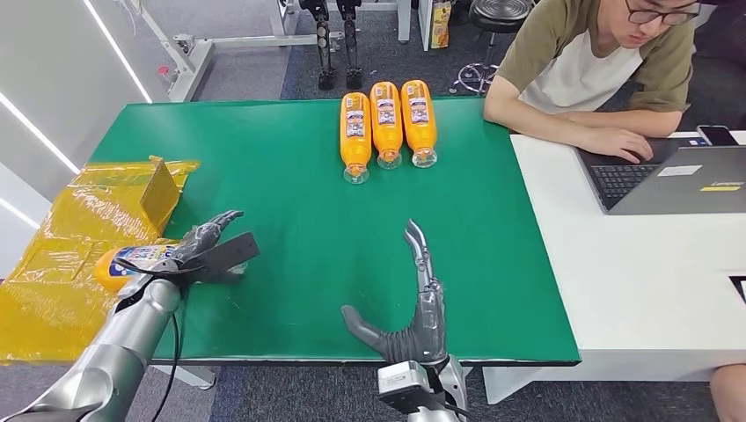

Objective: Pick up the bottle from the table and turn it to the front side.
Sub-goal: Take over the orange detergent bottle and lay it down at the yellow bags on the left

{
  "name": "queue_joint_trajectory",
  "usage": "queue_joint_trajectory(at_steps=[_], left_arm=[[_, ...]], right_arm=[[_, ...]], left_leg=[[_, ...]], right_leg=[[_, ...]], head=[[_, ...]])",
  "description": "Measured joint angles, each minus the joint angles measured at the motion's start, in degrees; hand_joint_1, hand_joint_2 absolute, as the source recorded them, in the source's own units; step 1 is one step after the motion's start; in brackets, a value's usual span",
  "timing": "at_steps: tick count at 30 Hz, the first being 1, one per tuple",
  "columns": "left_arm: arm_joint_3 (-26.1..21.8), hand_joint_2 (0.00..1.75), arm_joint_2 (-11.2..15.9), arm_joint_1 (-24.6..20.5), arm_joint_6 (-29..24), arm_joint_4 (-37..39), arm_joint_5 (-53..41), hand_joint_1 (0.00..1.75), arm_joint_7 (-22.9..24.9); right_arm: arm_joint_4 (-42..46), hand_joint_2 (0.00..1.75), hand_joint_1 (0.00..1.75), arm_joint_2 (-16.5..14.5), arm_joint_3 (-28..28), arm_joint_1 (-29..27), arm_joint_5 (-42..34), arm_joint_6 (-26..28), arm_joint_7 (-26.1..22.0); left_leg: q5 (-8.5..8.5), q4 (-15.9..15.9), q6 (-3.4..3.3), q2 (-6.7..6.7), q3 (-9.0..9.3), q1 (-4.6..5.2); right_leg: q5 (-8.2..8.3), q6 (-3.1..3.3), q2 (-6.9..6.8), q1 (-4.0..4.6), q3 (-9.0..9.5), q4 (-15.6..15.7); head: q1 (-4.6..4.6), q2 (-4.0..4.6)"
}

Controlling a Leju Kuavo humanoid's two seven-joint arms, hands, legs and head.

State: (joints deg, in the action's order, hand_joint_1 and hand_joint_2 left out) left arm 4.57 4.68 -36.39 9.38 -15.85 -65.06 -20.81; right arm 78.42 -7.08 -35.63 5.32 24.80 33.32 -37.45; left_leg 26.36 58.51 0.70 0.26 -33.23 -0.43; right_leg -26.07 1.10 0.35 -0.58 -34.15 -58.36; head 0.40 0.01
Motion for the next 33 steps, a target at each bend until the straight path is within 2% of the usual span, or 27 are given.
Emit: queue_joint_trajectory(at_steps=[8,19,22,27,33], left_arm=[[-0.72,1.75,1.16,-1.57,4.62,0.00,0.44,0.00,-2.04],[-1.07,1.75,1.75,-2.87,9.67,0.00,0.45,0.00,-2.19],[-1.20,1.75,1.63,-2.57,9.11,0.00,0.54,0.00,-2.51],[-1.25,1.75,1.39,-2.63,4.39,0.00,0.37,0.00,-4.12],[-1.25,1.75,1.30,-3.29,4.45,0.00,0.42,0.00,-5.04]], right_arm=[[-0.25,1.75,0.00,-0.22,0.09,-0.02,-0.03,-0.07,-0.10],[-0.34,1.75,0.00,-0.43,0.32,-0.02,-0.18,-0.06,-0.38],[-0.39,1.75,0.00,-0.46,0.39,-0.04,-0.24,0.20,-0.45],[-0.24,1.75,0.00,-0.46,0.66,-0.40,-0.24,0.84,-0.63],[0.95,1.75,0.00,-0.45,1.12,-1.06,0.26,0.73,-0.26]], left_leg=[[-0.07,-0.02,0.11,0.02,0.05,-0.01],[-0.07,-0.01,0.11,-0.01,-0.10,-0.02],[-0.07,0.01,0.12,-0.05,-0.24,-0.03],[-0.07,0.04,0.11,-0.05,-0.40,-0.04],[-0.04,0.03,0.14,-0.07,-0.48,-0.05]], right_leg=[[0.01,0.04,0.00,0.01,-0.04,-0.07],[0.01,0.05,0.05,0.02,-0.20,-0.06],[0.03,0.07,0.13,0.02,-0.37,-0.05],[0.03,0.07,0.15,0.03,-0.52,-0.03],[0.03,0.07,0.18,0.03,-0.61,-0.03]], head=[[0.00,0.00],[0.00,-0.01],[0.01,0.00],[0.01,0.00],[-0.01,-0.01]])
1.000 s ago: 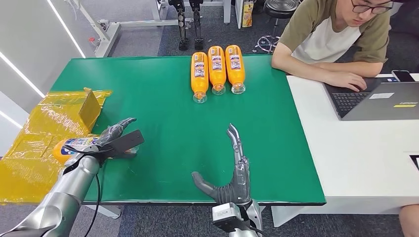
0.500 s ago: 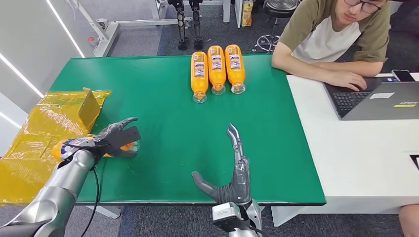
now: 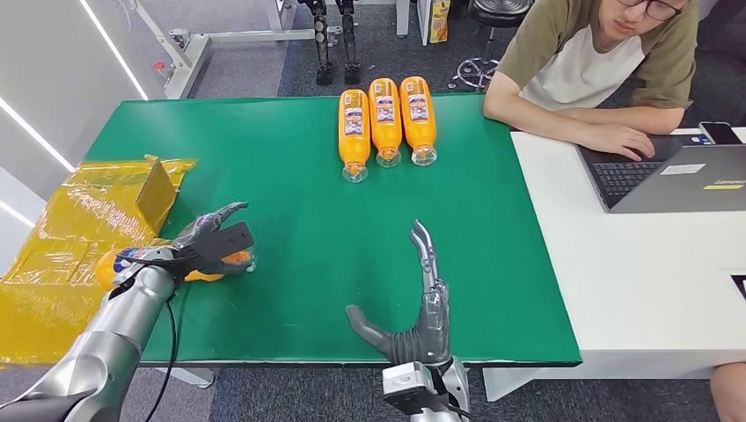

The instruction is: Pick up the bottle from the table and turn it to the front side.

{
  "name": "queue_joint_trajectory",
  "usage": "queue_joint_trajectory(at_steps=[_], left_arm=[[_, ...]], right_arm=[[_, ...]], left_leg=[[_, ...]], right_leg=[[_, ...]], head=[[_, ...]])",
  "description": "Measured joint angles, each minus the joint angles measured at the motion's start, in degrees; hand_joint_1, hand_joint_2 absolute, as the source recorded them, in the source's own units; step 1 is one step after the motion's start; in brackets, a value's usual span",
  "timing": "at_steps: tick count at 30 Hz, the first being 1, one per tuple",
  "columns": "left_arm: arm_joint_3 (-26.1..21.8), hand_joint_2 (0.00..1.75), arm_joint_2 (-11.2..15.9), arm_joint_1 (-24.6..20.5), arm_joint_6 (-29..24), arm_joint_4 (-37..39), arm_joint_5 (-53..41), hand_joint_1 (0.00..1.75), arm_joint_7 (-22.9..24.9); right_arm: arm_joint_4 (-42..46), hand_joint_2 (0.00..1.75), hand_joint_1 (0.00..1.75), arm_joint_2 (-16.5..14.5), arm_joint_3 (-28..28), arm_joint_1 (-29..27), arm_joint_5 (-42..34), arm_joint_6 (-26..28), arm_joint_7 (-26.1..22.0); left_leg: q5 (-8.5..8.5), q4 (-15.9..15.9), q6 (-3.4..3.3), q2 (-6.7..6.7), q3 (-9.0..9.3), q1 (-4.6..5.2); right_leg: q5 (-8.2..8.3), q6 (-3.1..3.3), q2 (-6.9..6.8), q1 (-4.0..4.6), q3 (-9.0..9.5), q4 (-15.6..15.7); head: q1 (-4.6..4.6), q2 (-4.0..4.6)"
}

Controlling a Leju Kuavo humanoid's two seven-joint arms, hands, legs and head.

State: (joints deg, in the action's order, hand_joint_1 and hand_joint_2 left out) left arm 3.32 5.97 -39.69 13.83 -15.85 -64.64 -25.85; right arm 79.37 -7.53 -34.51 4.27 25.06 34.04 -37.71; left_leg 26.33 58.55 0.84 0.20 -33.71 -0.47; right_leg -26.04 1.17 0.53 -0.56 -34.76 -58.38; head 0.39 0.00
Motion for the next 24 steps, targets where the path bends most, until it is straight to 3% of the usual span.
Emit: queue_joint_trajectory(at_steps=[10,17,20,24], left_arm=[[-0.19,1.75,0.03,-1.30,-1.48,-0.04,1.99,0.00,-3.53],[-0.96,1.75,0.16,-4.08,-3.17,-1.07,6.15,0.00,-10.38],[-1.10,1.75,-0.02,-5.33,-5.72,-2.42,8.86,0.00,-13.00],[-1.09,1.75,-1.55,-5.26,-13.98,-7.34,18.60,0.00,-14.20]], right_arm=[[1.21,1.75,0.00,0.01,0.97,-0.97,0.92,-0.73,0.07],[1.72,1.75,0.00,0.01,1.55,-1.59,1.51,-0.91,-0.01],[2.09,1.75,0.00,-0.01,1.82,-1.87,2.02,-1.32,0.19],[2.68,1.75,0.00,-0.04,2.07,-2.13,2.86,-2.18,0.87]], left_leg=[[0.00,0.01,0.00,0.01,-0.01,0.00],[0.00,0.02,0.00,0.01,-0.02,-0.01],[0.00,0.02,0.00,0.01,-0.02,-0.01],[0.00,0.05,0.00,0.01,-0.05,-0.01]], right_leg=[[0.00,0.00,0.00,0.00,-0.02,0.00],[0.00,0.00,0.00,0.01,-0.03,-0.01],[0.00,0.00,-0.01,0.01,-0.04,0.00],[0.01,0.00,-0.01,0.00,-0.05,0.00]], head=[[0.01,0.00],[0.01,0.00],[0.02,0.00],[0.00,0.01]])
